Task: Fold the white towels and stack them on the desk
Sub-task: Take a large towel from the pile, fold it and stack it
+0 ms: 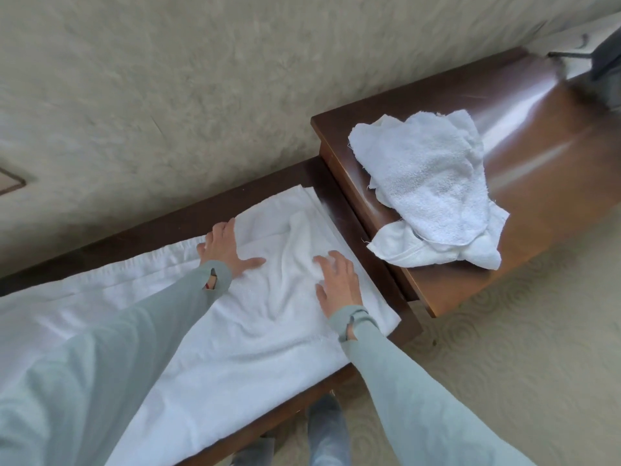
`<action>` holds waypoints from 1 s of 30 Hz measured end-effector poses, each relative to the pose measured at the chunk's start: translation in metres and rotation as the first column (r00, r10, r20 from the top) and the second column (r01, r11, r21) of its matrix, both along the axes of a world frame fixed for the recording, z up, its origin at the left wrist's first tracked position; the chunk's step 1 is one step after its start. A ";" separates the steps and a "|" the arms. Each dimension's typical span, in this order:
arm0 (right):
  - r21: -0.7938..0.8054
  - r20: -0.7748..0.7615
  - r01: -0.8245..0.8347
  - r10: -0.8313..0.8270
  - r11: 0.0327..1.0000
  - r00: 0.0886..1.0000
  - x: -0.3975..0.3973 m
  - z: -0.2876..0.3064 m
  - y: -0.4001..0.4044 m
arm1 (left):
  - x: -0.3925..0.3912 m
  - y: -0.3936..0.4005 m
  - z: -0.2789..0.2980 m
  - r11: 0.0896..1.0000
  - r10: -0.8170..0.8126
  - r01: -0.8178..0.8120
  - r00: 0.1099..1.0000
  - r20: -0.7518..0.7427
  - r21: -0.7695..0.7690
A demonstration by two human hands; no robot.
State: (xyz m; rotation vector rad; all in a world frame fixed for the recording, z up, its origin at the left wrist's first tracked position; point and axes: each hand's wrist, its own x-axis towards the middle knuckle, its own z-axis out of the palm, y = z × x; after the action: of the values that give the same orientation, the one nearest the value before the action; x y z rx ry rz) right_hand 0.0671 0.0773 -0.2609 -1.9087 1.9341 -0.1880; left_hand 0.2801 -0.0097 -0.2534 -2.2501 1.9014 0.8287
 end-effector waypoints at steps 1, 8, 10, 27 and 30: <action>0.035 -0.030 0.035 -0.034 0.999 0.999 -0.001 -0.002 -0.008 | 0.005 0.001 0.000 1.000 -0.022 0.022 1.000 -0.001 -0.003; 0.168 -0.091 0.066 -0.051 0.984 0.995 -0.027 0.007 -0.026 | 0.057 -0.004 0.012 0.987 -0.128 0.115 0.985 0.116 0.109; 0.137 -0.210 0.062 -0.032 0.989 0.977 -0.038 0.015 -0.030 | 0.064 -0.008 0.017 0.985 -0.145 0.144 0.989 0.011 0.093; 0.344 -0.199 -0.117 0.194 0.932 0.961 -0.002 0.021 -0.140 | 0.065 0.010 0.003 0.997 -0.079 0.080 0.993 0.091 -0.006; 0.246 -0.100 -0.034 0.060 0.969 0.993 -0.009 0.028 -0.152 | 0.063 0.006 0.003 0.994 0.070 -0.067 0.997 0.031 -0.090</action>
State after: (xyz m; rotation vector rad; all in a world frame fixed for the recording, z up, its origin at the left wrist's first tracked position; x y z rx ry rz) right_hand 0.0585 -0.0746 -0.2329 -1.8305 1.8779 0.1635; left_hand 0.3429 -0.0034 -0.2508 -2.3768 1.8926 0.7230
